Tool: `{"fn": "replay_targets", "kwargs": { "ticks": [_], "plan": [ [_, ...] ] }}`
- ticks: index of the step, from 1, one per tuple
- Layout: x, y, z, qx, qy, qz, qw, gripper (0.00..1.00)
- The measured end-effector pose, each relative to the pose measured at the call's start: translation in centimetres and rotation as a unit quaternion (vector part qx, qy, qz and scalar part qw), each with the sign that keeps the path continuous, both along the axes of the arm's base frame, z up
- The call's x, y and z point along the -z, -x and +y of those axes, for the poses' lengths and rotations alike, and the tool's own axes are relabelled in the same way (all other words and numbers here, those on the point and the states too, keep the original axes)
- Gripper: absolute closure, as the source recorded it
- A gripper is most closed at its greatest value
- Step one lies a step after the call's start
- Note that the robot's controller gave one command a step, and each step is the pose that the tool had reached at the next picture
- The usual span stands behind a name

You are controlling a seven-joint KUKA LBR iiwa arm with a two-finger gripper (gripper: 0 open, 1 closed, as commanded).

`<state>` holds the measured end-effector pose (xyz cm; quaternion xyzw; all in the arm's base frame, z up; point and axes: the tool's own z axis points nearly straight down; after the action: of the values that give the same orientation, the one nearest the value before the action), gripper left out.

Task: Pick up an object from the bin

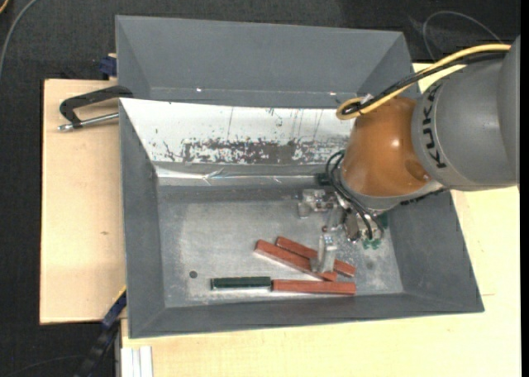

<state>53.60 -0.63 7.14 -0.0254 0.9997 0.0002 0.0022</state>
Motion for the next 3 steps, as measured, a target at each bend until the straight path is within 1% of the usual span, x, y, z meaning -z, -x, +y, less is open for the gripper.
{"fn": "replay_targets", "kwargs": {
  "ticks": [1, 2, 3],
  "plan": [
    [0.1, 1.9, 6.1, 0.159, -0.002, 0.0025, 0.9873, 0.0],
    [0.1, -0.6, -2.3, 0.171, 0.0, -0.0004, 0.9853, 0.0],
    [0.1, -0.6, -2.3, 0.17, 0.0, 0.0001, 0.9854, 1.0]
  ]
}}
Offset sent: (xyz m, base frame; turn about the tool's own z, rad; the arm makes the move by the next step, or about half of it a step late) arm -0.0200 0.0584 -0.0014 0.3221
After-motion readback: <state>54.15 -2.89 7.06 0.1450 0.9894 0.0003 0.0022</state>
